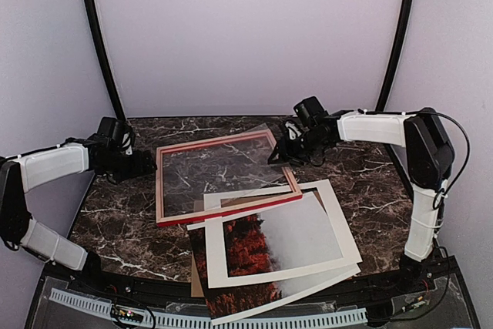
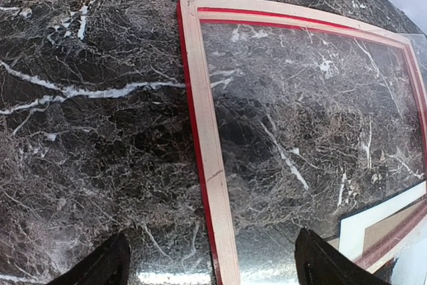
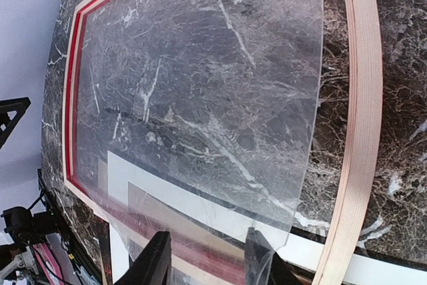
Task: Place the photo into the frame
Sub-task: Place the glass panel at the frame body.
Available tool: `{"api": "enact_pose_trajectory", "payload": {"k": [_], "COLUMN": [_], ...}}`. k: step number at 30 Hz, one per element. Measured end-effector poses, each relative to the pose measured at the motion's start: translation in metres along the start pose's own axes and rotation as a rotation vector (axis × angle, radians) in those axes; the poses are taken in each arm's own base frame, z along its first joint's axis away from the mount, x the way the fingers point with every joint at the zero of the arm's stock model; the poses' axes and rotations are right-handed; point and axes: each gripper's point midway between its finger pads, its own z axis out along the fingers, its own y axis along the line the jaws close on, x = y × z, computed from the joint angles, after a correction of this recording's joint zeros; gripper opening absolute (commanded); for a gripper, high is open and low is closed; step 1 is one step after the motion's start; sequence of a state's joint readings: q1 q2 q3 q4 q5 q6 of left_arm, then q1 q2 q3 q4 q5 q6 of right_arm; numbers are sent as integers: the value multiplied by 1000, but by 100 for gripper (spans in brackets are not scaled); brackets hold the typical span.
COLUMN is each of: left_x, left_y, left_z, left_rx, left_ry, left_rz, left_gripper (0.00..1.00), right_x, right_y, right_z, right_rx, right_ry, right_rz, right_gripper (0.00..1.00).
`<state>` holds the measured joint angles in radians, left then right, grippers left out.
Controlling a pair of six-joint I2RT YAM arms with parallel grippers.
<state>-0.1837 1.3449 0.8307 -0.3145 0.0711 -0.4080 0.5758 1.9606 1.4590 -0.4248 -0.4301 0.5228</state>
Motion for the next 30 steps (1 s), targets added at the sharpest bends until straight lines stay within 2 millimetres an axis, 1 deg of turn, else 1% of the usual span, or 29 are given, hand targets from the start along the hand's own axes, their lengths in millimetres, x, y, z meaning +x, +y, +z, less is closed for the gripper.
{"api": "enact_pose_trajectory", "payload": {"k": [6,11,24,30], "left_x": [1,1,7,13], "left_y": [0,1,1,3], "left_z": [1,3,10,21], "left_rx": [-1,-2,2,-7], "left_ry": [4,8,37,72], "left_rz": [0,-1,-2,-5], "left_gripper": [88,88,88,88], "right_x": [-4,-8,-17,-16], "right_y": [-3,-8,-29,-41], "right_z": [-1,-5,-15,-18], "right_rx": [32,76,225,294], "right_ry": [-5,-17,-50,-50], "right_rz": [-11,-21,-62,-86], "right_gripper": [57,63,64,64]}}
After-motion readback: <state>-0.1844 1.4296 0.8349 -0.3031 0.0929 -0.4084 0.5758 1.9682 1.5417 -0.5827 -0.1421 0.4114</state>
